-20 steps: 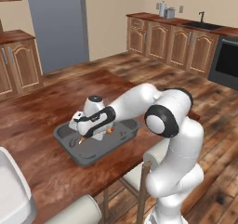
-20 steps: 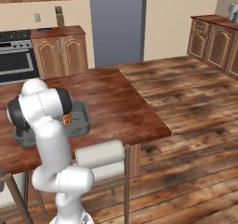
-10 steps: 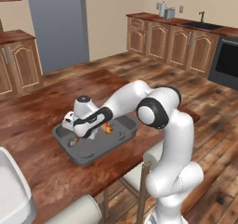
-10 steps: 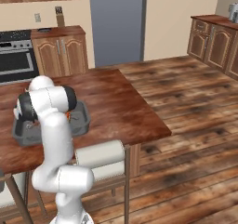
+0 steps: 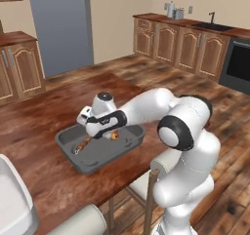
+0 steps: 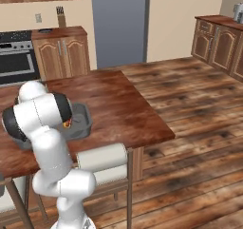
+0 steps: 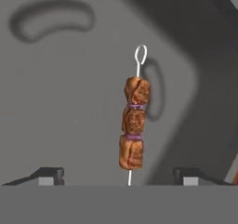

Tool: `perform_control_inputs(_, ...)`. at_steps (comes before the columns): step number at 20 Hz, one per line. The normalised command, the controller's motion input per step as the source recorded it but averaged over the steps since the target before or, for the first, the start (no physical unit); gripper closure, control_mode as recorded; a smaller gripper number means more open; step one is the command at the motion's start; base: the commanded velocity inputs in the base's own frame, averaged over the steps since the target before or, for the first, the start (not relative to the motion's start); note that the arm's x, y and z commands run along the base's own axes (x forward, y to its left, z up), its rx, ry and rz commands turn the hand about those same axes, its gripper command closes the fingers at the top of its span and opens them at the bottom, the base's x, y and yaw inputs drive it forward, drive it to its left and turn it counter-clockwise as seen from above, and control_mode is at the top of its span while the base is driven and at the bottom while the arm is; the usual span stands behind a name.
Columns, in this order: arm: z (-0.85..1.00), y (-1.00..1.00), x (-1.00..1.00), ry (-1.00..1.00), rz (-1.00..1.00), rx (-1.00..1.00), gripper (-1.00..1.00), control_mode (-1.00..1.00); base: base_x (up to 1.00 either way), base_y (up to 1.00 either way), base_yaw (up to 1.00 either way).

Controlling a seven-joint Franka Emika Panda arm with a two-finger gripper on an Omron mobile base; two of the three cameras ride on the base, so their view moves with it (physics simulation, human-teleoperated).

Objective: Place the cold items (bell pepper and lemon) from the fridge in one tupperware on the dining counter. Place the warm items (kebab skewer and hot dog) in the stove area in another tupperware.

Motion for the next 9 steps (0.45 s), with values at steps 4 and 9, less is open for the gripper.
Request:
perform_control_inputs(4, 1.0, -0.85, -0.6, -0.23, 0.0, 0.07, -1.0, -1.0, 0.0, 0.0, 0.0)
perform_control_inputs(9, 1.0, -0.99, -0.92, -0.13, -0.07, -0.03, -1.0, -1.0, 0.0, 0.0, 0.0)
